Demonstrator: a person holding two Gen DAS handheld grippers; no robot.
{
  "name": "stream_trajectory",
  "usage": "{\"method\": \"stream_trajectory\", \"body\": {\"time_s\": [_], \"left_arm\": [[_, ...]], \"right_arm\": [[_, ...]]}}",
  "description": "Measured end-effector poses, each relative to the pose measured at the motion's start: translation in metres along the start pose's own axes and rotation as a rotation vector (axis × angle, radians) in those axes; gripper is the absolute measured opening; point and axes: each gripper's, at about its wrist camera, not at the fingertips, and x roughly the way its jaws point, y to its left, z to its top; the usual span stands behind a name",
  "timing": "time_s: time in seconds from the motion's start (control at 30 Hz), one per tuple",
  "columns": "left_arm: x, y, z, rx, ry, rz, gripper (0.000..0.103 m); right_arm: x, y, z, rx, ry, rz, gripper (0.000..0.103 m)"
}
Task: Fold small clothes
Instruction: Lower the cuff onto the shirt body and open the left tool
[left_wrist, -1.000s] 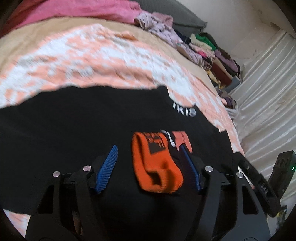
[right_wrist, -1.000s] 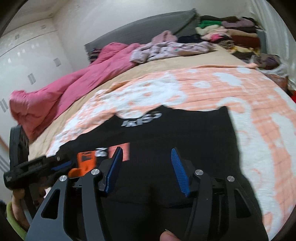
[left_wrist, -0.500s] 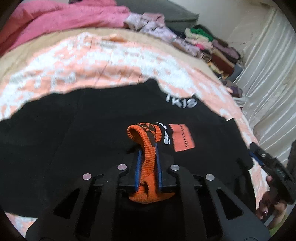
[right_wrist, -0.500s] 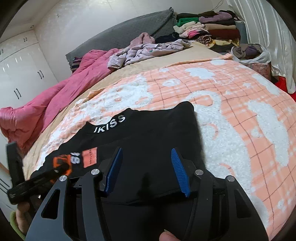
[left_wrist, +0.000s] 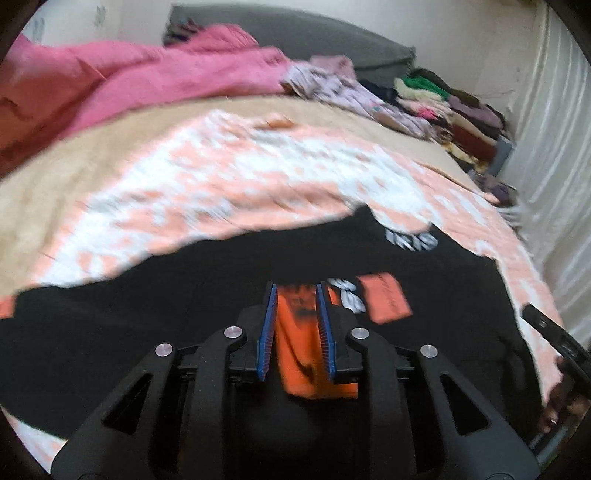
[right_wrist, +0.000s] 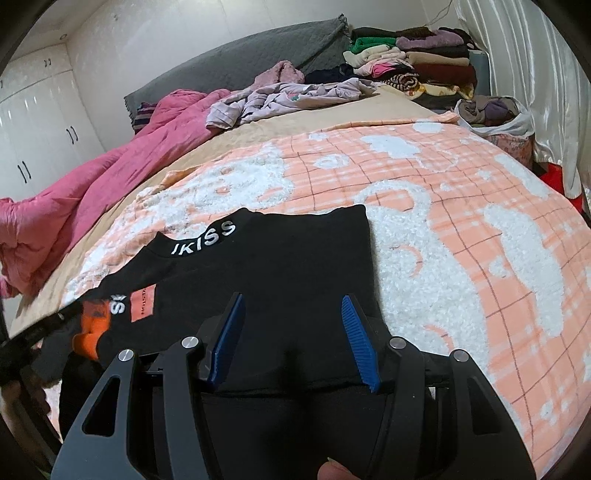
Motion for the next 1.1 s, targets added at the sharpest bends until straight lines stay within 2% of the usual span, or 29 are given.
{"method": "stream_trajectory", "body": {"time_s": [0.07, 0.2, 0.3, 0.4, 0.47, 0.53, 0.67, 0.73, 0.83, 0.9, 1.03, 1.1], "left_arm": [[-0.008, 0.005, 0.003, -0.012, -0.034, 0.012, 0.014], [-0.012, -0.009, 0.001, 0.011, -0.026, -0.052, 0.014], [-0.002, -0.034, -0.009, 0.098, 0.012, -0.058, 0.016], [0.012, -0.047, -0.021, 0.165, 0.070, -0.030, 0.023], [0.026, -0.044, -0.029, 0.174, 0.135, 0.005, 0.031], [0.037, -0.036, -0.034, 0.143, 0.184, 0.001, 0.032], [0.033, -0.031, -0.034, 0.121, 0.184, -0.017, 0.033], [0.033, -0.030, -0.036, 0.117, 0.181, -0.021, 0.033], [0.030, -0.031, -0.036, 0.114, 0.174, -0.025, 0.034], [0.029, -0.029, -0.035, 0.106, 0.169, -0.031, 0.035], [0.019, -0.029, -0.035, 0.108, 0.138, -0.009, 0.048], [0.015, -0.027, -0.034, 0.100, 0.129, -0.001, 0.050]], "right_arm": [[0.000, 0.001, 0.000, -0.008, -0.001, -0.001, 0.053], [0.002, 0.004, -0.001, -0.036, 0.001, -0.004, 0.053], [0.004, 0.008, -0.001, -0.061, 0.010, -0.004, 0.053], [0.005, 0.015, -0.004, -0.100, 0.015, 0.001, 0.053], [0.007, 0.019, -0.005, -0.121, 0.027, 0.003, 0.053], [0.013, 0.021, -0.007, -0.134, 0.055, -0.004, 0.053], [0.034, 0.014, -0.017, -0.130, 0.155, -0.073, 0.053], [0.041, 0.008, -0.020, -0.108, 0.184, -0.074, 0.053], [0.039, 0.007, -0.020, -0.103, 0.179, -0.064, 0.054], [0.035, 0.007, -0.019, -0.094, 0.173, -0.046, 0.058], [0.022, 0.005, -0.017, -0.079, 0.151, -0.020, 0.064], [0.016, 0.005, -0.016, -0.079, 0.138, -0.011, 0.071]]}}
